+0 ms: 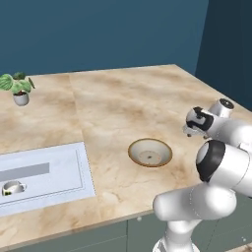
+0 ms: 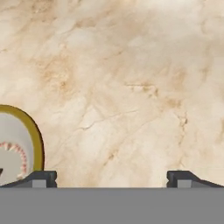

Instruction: Pick the mug and place it in the sink. Pick the bowl and place it in the open cabinet and then close the cabinet.

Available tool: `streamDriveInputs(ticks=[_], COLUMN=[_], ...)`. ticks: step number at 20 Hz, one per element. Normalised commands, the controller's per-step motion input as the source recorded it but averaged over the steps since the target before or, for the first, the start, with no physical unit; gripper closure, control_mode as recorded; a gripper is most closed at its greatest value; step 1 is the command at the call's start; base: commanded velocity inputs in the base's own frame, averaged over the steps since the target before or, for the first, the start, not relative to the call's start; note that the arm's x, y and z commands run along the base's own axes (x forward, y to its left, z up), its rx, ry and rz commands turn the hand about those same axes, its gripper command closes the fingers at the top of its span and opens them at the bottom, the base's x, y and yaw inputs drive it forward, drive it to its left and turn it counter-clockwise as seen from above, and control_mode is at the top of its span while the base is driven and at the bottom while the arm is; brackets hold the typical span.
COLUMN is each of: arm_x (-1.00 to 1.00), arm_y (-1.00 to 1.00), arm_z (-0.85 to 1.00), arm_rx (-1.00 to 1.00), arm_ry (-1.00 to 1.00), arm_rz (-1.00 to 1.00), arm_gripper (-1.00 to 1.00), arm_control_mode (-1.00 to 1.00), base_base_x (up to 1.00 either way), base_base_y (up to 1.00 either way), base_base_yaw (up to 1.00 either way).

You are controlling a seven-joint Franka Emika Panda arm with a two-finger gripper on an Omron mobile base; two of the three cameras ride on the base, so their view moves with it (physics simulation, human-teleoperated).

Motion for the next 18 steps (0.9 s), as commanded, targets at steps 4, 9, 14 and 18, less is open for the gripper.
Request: streamDriveInputs(ticks=[4,9,14,18], arm_x=[0.0,0.0,0.0,0.0], arm_y=[0.0,0.15,0.53,0.56], arm_z=[-0.01,-0.02,-0.1,-0.09], arm_rx=[0.4,0.28,0.11,0.01], arm_ry=[0.0,0.02,0.0,0.03], arm_rz=[0.0,0.0,-0.05,-0.09], arm_gripper=[-1.0,-1.0,-1.0,-1.0], arm_control_mode=[-1.0,-1.0,-1.0,-1.0], base_base_x=[0.0,0.0,0.0,0.0], base_base_y=[0.0,0.0,0.0,0.0], base_base_yaw=[0.0,0.0,0.0,0.0])
